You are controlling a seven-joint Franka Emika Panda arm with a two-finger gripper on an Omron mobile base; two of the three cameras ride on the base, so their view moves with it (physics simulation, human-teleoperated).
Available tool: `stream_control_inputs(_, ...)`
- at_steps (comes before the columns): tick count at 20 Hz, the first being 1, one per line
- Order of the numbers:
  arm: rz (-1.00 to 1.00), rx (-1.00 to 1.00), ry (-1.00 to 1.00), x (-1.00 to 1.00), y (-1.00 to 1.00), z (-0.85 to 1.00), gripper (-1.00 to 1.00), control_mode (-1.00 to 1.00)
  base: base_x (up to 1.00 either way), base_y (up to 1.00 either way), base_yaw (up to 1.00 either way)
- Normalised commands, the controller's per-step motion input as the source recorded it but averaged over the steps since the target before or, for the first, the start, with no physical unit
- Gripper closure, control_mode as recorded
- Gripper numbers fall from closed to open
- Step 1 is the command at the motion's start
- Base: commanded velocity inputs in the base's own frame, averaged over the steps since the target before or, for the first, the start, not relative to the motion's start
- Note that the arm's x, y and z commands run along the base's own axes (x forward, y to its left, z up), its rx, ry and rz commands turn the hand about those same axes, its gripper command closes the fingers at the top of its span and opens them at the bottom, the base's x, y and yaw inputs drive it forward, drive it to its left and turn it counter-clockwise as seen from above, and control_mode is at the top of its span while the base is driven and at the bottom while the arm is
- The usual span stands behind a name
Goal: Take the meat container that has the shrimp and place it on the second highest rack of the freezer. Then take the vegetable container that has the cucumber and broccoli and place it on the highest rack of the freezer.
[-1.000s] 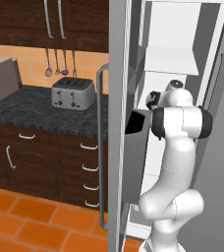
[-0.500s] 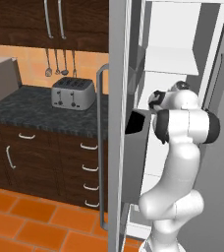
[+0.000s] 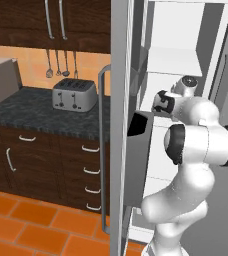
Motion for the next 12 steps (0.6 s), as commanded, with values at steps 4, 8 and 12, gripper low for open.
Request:
stream_control_inputs(4, 0.0, -0.02, 0.0, -0.77, 0.33, 0.63, -1.0, -1.0, 0.0, 0.0, 0.0)
stream_control_inputs(8, 0.0, 0.0, 0.0, -0.93, 0.18, 0.83, -1.0, -1.0, 0.0, 0.0, 0.0)
stream_control_inputs(12, 0.04, -0.01, 0.07, -1.0, 0.16, 0.74, -1.0, -1.0, 0.0, 0.0, 0.0)
